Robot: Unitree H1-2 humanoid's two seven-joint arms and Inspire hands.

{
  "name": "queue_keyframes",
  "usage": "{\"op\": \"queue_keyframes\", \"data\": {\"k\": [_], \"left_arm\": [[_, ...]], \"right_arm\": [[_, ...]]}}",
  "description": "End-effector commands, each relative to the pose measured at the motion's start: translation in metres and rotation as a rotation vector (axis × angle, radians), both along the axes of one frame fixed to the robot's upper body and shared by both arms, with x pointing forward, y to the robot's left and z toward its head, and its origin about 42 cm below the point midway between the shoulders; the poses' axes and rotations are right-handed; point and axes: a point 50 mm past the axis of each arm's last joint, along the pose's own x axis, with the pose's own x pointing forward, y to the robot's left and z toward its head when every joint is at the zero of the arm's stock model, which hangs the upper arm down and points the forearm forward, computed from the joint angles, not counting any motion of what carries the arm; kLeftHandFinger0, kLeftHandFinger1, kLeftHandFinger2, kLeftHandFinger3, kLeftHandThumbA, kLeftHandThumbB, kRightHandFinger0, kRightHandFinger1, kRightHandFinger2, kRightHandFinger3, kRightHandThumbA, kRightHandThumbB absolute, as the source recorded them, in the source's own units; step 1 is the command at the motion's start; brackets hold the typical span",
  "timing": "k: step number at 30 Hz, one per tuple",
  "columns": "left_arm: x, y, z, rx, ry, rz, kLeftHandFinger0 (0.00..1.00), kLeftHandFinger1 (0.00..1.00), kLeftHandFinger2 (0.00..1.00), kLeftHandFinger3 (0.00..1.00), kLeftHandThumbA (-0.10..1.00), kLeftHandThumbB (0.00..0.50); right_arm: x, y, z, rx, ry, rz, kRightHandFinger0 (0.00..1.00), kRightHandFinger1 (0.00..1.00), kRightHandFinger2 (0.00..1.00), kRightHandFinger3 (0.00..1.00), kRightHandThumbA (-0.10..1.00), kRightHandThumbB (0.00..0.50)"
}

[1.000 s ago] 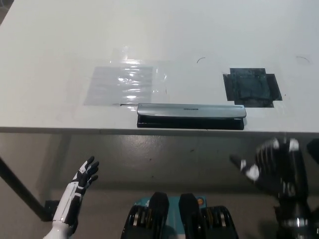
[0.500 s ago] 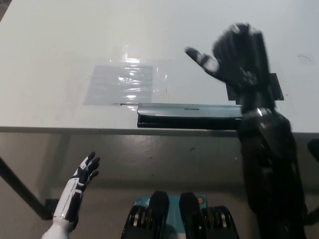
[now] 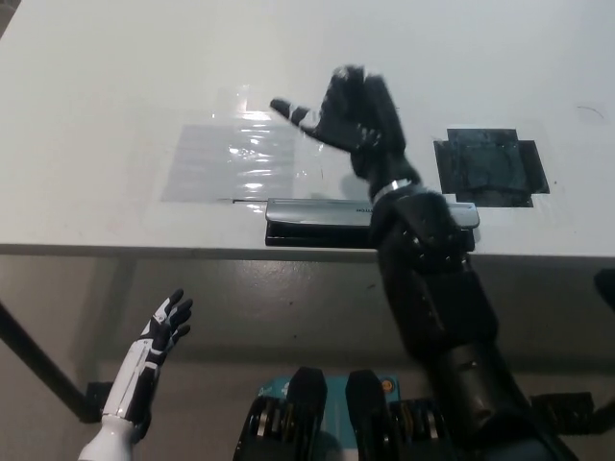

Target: The paper pin puncher is placed at the center of the table and close to the robot and the robot uses its right fist to press on the paper pin puncher

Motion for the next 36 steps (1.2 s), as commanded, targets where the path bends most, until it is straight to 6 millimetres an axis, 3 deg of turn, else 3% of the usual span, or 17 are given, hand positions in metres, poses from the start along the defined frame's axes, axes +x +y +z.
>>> {"op": "queue_keyframes", "data": {"k": [1,3,8,12,15,16,18,22,28,29,30,32,33,36], "left_arm": [[0.005,0.004,0.015,0.002,-0.064,-0.025,1.0,1.0,1.0,1.0,1.0,0.197],[0.006,0.005,0.015,0.001,-0.068,-0.023,1.0,1.0,1.0,1.0,1.0,0.188],[0.006,0.006,0.014,0.005,-0.07,-0.017,1.0,1.0,1.0,1.0,1.0,0.18],[0.004,0.005,0.012,0.005,-0.062,-0.016,1.0,1.0,1.0,1.0,1.0,0.177],[0.003,0.005,0.011,0.001,-0.061,-0.016,1.0,1.0,1.0,1.0,1.0,0.176],[0.003,0.006,0.011,0.003,-0.063,-0.017,1.0,1.0,1.0,1.0,1.0,0.168],[0.003,0.006,0.01,0.007,-0.065,-0.017,1.0,1.0,1.0,1.0,1.0,0.162],[-0.001,0.006,0.009,0.012,-0.055,-0.013,1.0,1.0,1.0,1.0,1.0,0.162],[-0.01,0.007,0.001,0.009,-0.037,-0.011,1.0,1.0,1.0,1.0,1.0,0.158],[-0.011,0.007,0.001,0.009,-0.036,-0.011,1.0,1.0,1.0,1.0,1.0,0.158],[-0.013,0.007,0.0,0.011,-0.029,-0.012,1.0,1.0,1.0,1.0,1.0,0.156],[-0.015,0.007,-0.002,0.013,-0.018,-0.01,1.0,1.0,1.0,1.0,1.0,0.156],[-0.016,0.007,-0.002,0.014,-0.02,-0.008,1.0,1.0,1.0,1.0,1.0,0.153],[-0.016,0.008,-0.003,0.02,-0.026,-0.013,1.0,1.0,1.0,1.0,1.0,0.155]], "right_arm": [[0.006,0.01,0.01,0.01,-0.08,-0.031,0.0,0.0,0.03,0.01,1.0,0.169],[0.006,0.008,-0.008,-0.006,-0.058,-0.037,0.0,0.0,0.11,0.09,1.0,0.153],[0.003,-0.003,-0.049,-0.061,0.028,-0.053,0.0,0.0,0.15,0.07,1.0,0.172],[-0.002,-0.015,-0.078,-0.08,0.082,-0.075,0.03,0.07,0.25,0.18,1.0,0.175],[-0.005,-0.021,-0.093,-0.075,0.113,-0.086,0.0,0.0,0.17,0.1,1.0,0.16],[-0.007,-0.022,-0.098,-0.067,0.122,-0.094,0.0,0.0,0.08,0.02,1.0,0.121],[-0.012,-0.025,-0.114,-0.054,0.171,-0.107,0.0,0.0,0.02,0.0,1.0,0.12],[-0.025,-0.027,-0.139,-0.063,0.227,-0.106,0.0,0.0,0.0,0.0,1.0,0.122],[-0.07,-0.033,-0.207,-0.107,0.443,-0.121,0.0,0.0,0.0,0.0,1.0,0.14],[-0.07,-0.033,-0.208,-0.107,0.444,-0.122,0.0,0.0,0.0,0.0,1.0,0.141],[-0.081,-0.035,-0.221,-0.129,0.484,-0.121,0.0,0.0,0.04,0.01,1.0,0.129],[-0.092,-0.037,-0.234,-0.133,0.537,-0.121,0.0,0.0,0.23,0.14,1.0,0.143],[-0.096,-0.038,-0.238,-0.136,0.551,-0.121,0.0,0.0,0.27,0.18,1.0,0.155],[-0.102,-0.04,-0.245,-0.166,0.572,-0.114,0.0,0.0,0.28,0.23,1.0,0.159]]}}
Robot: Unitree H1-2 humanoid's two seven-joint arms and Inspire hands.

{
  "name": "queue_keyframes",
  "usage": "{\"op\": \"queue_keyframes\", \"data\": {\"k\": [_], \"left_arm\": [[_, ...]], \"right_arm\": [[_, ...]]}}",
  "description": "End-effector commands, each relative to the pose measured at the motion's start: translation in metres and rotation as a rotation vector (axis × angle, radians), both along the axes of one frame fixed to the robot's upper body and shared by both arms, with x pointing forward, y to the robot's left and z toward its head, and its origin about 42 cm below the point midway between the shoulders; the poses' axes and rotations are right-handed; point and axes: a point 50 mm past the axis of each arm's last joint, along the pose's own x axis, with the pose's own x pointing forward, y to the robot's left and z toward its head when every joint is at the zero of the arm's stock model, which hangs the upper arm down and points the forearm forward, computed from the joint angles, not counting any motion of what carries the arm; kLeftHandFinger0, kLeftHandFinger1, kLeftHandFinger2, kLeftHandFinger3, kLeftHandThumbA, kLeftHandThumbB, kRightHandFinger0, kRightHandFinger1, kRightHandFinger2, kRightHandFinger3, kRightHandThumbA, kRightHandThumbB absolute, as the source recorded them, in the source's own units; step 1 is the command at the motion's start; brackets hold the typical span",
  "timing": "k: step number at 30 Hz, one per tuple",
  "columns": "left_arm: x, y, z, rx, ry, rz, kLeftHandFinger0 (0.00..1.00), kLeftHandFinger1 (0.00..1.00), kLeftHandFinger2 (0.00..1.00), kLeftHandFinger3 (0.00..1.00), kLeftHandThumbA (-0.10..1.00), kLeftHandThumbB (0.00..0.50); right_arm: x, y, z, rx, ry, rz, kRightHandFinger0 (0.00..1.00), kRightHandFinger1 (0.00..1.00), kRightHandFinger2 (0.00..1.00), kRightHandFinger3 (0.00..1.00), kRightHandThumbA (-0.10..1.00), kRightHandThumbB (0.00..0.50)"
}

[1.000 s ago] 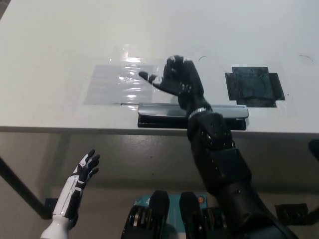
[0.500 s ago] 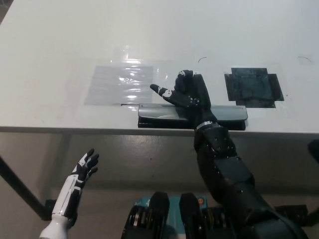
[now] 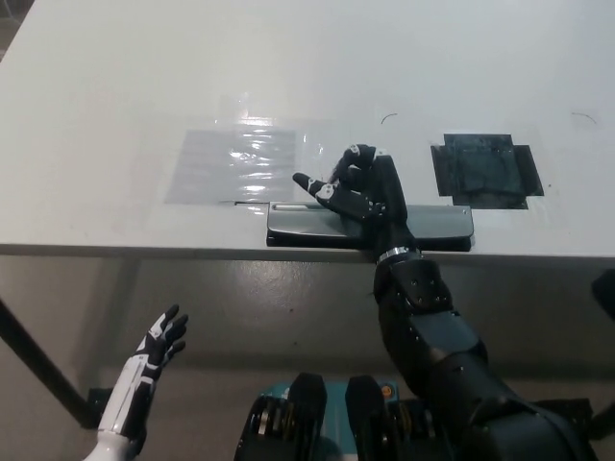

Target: The paper pin puncher is placed at the center of the table and close to the robot and the robot uses its right fist to press on the paper pin puncher

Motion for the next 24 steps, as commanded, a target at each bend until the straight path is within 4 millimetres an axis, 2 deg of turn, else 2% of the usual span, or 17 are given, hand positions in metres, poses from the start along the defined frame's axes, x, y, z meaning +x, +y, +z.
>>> {"op": "queue_keyframes", "data": {"k": [1,2,4,8,9,11,12,13,14,15,16,18,19,21,22,23,24], "left_arm": [[0.003,0.002,0.011,0.012,-0.072,-0.027,1.0,1.0,1.0,1.0,1.0,0.166],[0.004,0.002,0.011,0.01,-0.071,-0.027,1.0,1.0,1.0,1.0,1.0,0.167],[0.003,0.002,0.01,0.009,-0.07,-0.028,1.0,1.0,1.0,1.0,1.0,0.168],[0.001,0.0,0.009,0.007,-0.063,-0.022,1.0,1.0,1.0,1.0,1.0,0.172],[0.001,0.0,0.009,0.006,-0.064,-0.021,1.0,1.0,1.0,1.0,1.0,0.169],[0.002,0.001,0.01,0.011,-0.071,-0.022,1.0,1.0,1.0,1.0,1.0,0.171],[0.002,0.001,0.01,0.025,-0.077,-0.02,1.0,1.0,1.0,1.0,1.0,0.177],[0.003,0.002,0.011,0.031,-0.082,-0.019,1.0,1.0,1.0,1.0,1.0,0.176],[0.005,0.002,0.012,0.046,-0.094,-0.019,1.0,1.0,1.0,1.0,1.0,0.178],[0.005,0.002,0.012,0.051,-0.095,-0.019,1.0,1.0,1.0,1.0,1.0,0.186],[0.005,0.002,0.011,0.05,-0.095,-0.019,1.0,1.0,1.0,1.0,1.0,0.184],[0.005,0.002,0.011,0.047,-0.097,-0.02,1.0,1.0,1.0,1.0,1.0,0.177],[0.009,0.001,0.014,0.041,-0.103,-0.02,1.0,1.0,1.0,1.0,1.0,0.179],[0.011,0.0,0.016,0.037,-0.104,-0.019,1.0,1.0,1.0,1.0,1.0,0.181],[0.012,0.0,0.016,0.041,-0.105,-0.016,1.0,1.0,1.0,1.0,1.0,0.172],[0.013,0.0,0.018,0.037,-0.103,-0.017,1.0,1.0,1.0,1.0,1.0,0.171],[0.014,0.0,0.019,0.028,-0.1,-0.02,1.0,1.0,1.0,1.0,1.0,0.17]], "right_arm": [[-0.09,-0.022,-0.133,-0.09,0.472,-0.032,0.0,0.0,0.27,0.24,1.0,0.155],[-0.09,-0.021,-0.132,-0.099,0.466,-0.03,0.0,0.0,0.26,0.24,1.0,0.129],[-0.09,-0.021,-0.132,-0.131,0.452,-0.017,0.0,0.0,0.27,0.25,1.0,0.137],[-0.087,-0.021,-0.129,-0.113,0.429,-0.025,0.0,0.0,0.23,0.21,1.0,0.188],[-0.081,-0.02,-0.121,-0.082,0.407,-0.034,0.0,0.0,0.22,0.19,1.0,0.193],[-0.061,-0.017,-0.098,-0.031,0.325,-0.051,0.0,0.0,0.22,0.16,1.0,0.134],[-0.043,-0.017,-0.074,-0.004,0.245,-0.06,0.0,0.0,0.21,0.15,1.0,0.138],[-0.038,-0.017,-0.068,0.0,0.225,-0.06,0.0,0.0,0.2,0.12,1.0,0.143],[-0.026,-0.017,-0.047,0.021,0.153,-0.061,0.0,0.0,0.18,0.1,1.0,0.151],[-0.013,-0.017,-0.017,0.074,0.044,-0.069,0.01,0.01,0.15,0.07,1.0,0.225],[-0.003,-0.019,0.022,0.12,-0.094,-0.072,0.0,0.0,0.05,0.0,1.0,0.165],[-0.002,-0.023,0.068,0.163,-0.237,-0.057,0.0,0.0,0.01,0.0,1.0,0.161],[-0.001,-0.027,0.097,0.194,-0.303,-0.049,0.0,0.0,0.0,0.0,1.0,0.18],[-0.008,-0.034,0.143,0.241,-0.397,-0.044,0.0,0.0,0.0,0.0,1.0,0.195],[-0.021,-0.044,0.189,0.238,-0.51,-0.039,0.0,0.0,0.0,0.0,1.0,0.198],[-0.031,-0.052,0.212,0.234,-0.584,-0.034,0.0,0.0,0.0,0.0,1.0,0.191],[-0.038,-0.057,0.224,0.227,-0.626,-0.032,0.0,0.0,0.0,0.0,1.0,0.195]]}}
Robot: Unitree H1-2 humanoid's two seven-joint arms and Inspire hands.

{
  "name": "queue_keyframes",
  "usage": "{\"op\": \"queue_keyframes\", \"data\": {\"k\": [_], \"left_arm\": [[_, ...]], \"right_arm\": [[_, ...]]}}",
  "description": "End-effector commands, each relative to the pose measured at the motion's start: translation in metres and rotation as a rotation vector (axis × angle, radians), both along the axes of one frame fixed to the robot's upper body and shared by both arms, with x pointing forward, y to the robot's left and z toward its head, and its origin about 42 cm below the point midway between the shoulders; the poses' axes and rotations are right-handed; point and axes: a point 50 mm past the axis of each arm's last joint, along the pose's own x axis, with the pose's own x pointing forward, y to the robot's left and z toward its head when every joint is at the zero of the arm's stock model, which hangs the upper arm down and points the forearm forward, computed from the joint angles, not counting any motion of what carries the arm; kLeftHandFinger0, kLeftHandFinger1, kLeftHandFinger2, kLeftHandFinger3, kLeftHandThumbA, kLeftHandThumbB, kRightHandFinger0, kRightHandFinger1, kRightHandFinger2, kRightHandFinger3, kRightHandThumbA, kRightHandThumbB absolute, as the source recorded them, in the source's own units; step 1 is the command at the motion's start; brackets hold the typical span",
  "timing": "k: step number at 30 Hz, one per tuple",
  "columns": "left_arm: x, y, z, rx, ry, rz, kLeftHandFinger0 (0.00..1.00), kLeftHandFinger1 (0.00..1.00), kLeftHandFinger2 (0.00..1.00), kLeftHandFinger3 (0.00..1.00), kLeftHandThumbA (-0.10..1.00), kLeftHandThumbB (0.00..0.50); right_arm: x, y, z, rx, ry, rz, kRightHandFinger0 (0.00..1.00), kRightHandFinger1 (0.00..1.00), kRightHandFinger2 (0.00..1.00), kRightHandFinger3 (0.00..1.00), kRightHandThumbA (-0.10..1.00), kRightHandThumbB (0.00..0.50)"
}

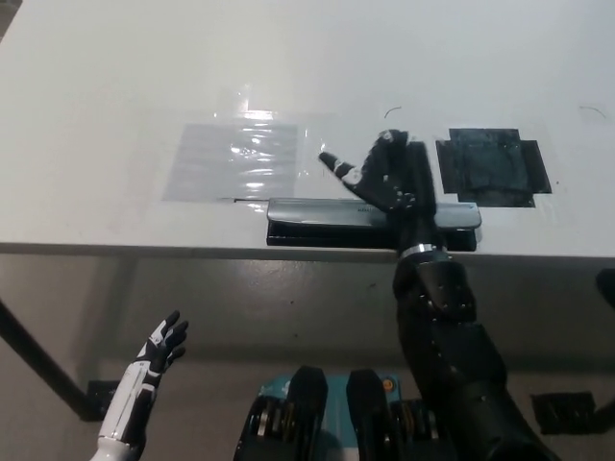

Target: The paper pin puncher is placed at the center of the table and close to the robot and the robot uses its right fist to press on the paper pin puncher

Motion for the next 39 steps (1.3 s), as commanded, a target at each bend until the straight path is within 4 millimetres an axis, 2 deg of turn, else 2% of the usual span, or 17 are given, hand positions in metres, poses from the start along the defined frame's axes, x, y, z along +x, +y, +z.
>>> {"op": "queue_keyframes", "data": {"k": [1,3,6,8,10,13,17,20,21,22,25,26,27,28,29,33,39], "left_arm": [[0.015,0.001,0.021,0.012,-0.094,-0.018,1.0,1.0,1.0,1.0,1.0,0.167],[0.017,0.002,0.022,0.005,-0.095,-0.021,1.0,1.0,1.0,1.0,1.0,0.172],[0.02,0.003,0.025,-0.005,-0.096,-0.024,1.0,1.0,1.0,1.0,1.0,0.169],[0.021,0.003,0.027,0.002,-0.103,-0.022,1.0,1.0,1.0,1.0,1.0,0.169],[0.022,0.003,0.027,0.003,-0.104,-0.021,1.0,1.0,1.0,1.0,1.0,0.166],[0.023,0.003,0.028,-0.005,-0.103,-0.02,1.0,1.0,1.0,1.0,1.0,0.165],[0.023,0.003,0.029,-0.004,-0.101,-0.02,1.0,1.0,1.0,1.0,1.0,0.164],[0.028,0.002,0.031,-0.002,-0.111,-0.024,1.0,1.0,1.0,1.0,1.0,0.159],[0.029,0.002,0.031,-0.002,-0.111,-0.024,1.0,1.0,1.0,1.0,1.0,0.149],[0.026,0.003,0.03,0.002,-0.107,-0.023,1.0,1.0,1.0,1.0,1.0,0.148],[0.028,0.002,0.03,0.006,-0.111,-0.026,1.0,1.0,1.0,1.0,1.0,0.149],[0.028,0.002,0.031,-0.003,-0.106,-0.026,1.0,1.0,1.0,1.0,1.0,0.155],[0.029,0.002,0.031,-0.007,-0.102,-0.025,1.0,1.0,1.0,1.0,1.0,0.161],[0.029,0.002,0.032,-0.005,-0.105,-0.024,1.0,1.0,1.0,1.0,1.0,0.162],[0.03,0.003,0.032,0.006,-0.112,-0.024,1.0,1.0,1.0,1.0,1.0,0.162],[0.031,0.002,0.032,0.001,-0.109,-0.025,1.0,1.0,1.0,1.0,1.0,0.178],[0.035,0.003,0.036,0.001,-0.122,-0.034,1.0,1.0,1.0,1.0,1.0,0.18]], "right_arm": [[-0.039,-0.036,0.179,0.095,-0.429,0.037,0.02,0.0,0.0,0.0,1.0,0.181],[-0.054,-0.047,0.192,0.089,-0.49,0.049,0.0,0.0,0.0,0.0,1.0,0.208],[-0.086,-0.067,0.202,0.065,-0.588,0.048,0.0,0.0,0.0,0.0,1.0,0.175],[-0.105,-0.076,0.197,0.053,-0.598,0.045,0.0,0.0,0.0,0.0,1.0,0.178],[-0.124,-0.085,0.182,0.048,-0.582,0.057,0.0,0.0,0.0,0.0,1.0,0.242],[-0.146,-0.096,0.16,0.011,-0.558,0.047,0.0,0.0,0.0,0.0,1.0,0.208],[-0.172,-0.109,0.116,-0.035,-0.446,-0.011,0.0,0.0,0.0,0.0,1.0,0.181],[-0.188,-0.119,0.06,-0.039,-0.29,-0.063,0.0,0.0,0.0,0.0,1.0,0.155],[-0.191,-0.12,0.041,-0.054,-0.215,-0.106,0.0,0.0,0.0,0.0,1.0,0.192],[-0.194,-0.121,0.033,-0.059,-0.196,-0.111,0.0,0.0,0.0,0.0,1.0,0.14],[-0.199,-0.128,-0.001,-0.059,-0.124,-0.117,0.0,0.0,0.0,0.0,1.0,0.08],[-0.201,-0.131,-0.011,-0.1,-0.106,-0.126,0.14,0.17,0.2,0.18,1.0,0.078],[-0.204,-0.134,-0.024,-0.179,-0.068,-0.125,0.52,0.56,0.56,0.48,1.0,0.119],[-0.205,-0.134,-0.028,-0.198,-0.056,-0.114,0.78,0.84,0.86,0.76,1.0,0.165],[-0.208,-0.134,-0.04,-0.251,-0.005,-0.058,1.0,1.0,1.0,1.0,1.0,0.176],[-0.21,-0.134,-0.078,-0.285,0.089,0.025,1.0,1.0,1.0,1.0,1.0,0.244],[-0.202,-0.128,-0.098,-0.229,0.148,0.013,1.0,1.0,1.0,1.0,1.0,0.29]]}}
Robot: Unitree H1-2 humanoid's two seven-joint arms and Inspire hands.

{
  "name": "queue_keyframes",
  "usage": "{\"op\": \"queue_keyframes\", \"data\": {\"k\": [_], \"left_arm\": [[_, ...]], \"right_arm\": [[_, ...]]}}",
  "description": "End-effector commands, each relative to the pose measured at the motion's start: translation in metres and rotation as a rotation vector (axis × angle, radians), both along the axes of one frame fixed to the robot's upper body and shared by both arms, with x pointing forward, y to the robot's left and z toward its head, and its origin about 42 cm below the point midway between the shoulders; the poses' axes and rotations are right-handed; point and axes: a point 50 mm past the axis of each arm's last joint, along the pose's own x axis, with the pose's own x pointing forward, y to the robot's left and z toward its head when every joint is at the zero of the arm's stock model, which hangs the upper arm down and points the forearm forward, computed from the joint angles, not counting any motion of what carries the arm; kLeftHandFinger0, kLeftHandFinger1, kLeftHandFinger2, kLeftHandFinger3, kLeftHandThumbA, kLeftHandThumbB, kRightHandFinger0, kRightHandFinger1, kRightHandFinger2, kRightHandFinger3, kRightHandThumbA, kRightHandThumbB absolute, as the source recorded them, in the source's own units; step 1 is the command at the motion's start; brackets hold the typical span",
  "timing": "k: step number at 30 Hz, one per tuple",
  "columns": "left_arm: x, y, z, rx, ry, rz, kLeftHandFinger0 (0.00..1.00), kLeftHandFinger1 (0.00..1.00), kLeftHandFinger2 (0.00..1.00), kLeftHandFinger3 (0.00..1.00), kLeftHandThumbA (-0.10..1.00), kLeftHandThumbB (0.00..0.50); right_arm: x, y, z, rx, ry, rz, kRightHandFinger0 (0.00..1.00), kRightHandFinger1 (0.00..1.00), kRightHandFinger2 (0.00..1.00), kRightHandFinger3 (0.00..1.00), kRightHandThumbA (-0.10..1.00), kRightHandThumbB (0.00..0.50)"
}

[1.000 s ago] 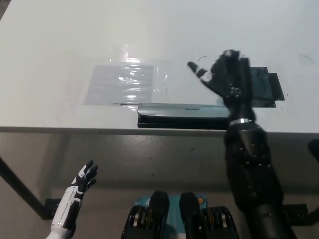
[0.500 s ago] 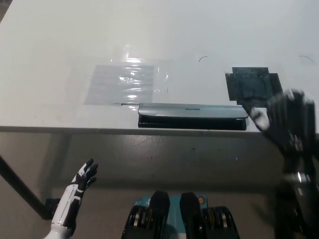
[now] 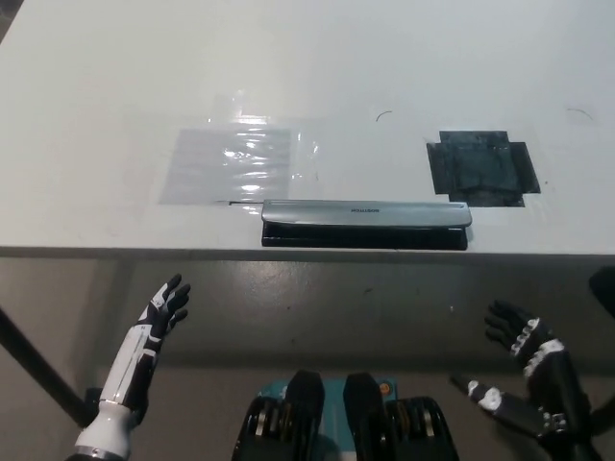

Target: The paper pin puncher is placed at the center of the table and close to the robot and the robot uses its right fist to press on the paper pin puncher

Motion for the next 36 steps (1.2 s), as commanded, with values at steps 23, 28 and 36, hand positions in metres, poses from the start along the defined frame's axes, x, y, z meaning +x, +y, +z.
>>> {"op": "queue_keyframes", "data": {"k": [23,28,36], "left_arm": [[0.014,0.002,0.018,0.013,-0.048,-0.035,1.0,1.0,1.0,1.0,1.0,0.155],[0.011,0.002,0.015,0.021,-0.042,-0.034,1.0,1.0,1.0,1.0,1.0,0.139],[0.006,0.002,0.011,0.02,-0.03,-0.037,1.0,1.0,1.0,1.0,1.0,0.141]], "right_arm": [[0.02,0.005,-0.005,0.033,-0.111,-0.013,1.0,1.0,1.0,1.0,1.0,0.21],[0.018,0.004,-0.006,0.013,-0.104,0.001,1.0,1.0,1.0,1.0,1.0,0.209],[0.012,0.003,-0.011,0.008,-0.093,0.009,1.0,1.0,1.0,1.0,1.0,0.208]]}}
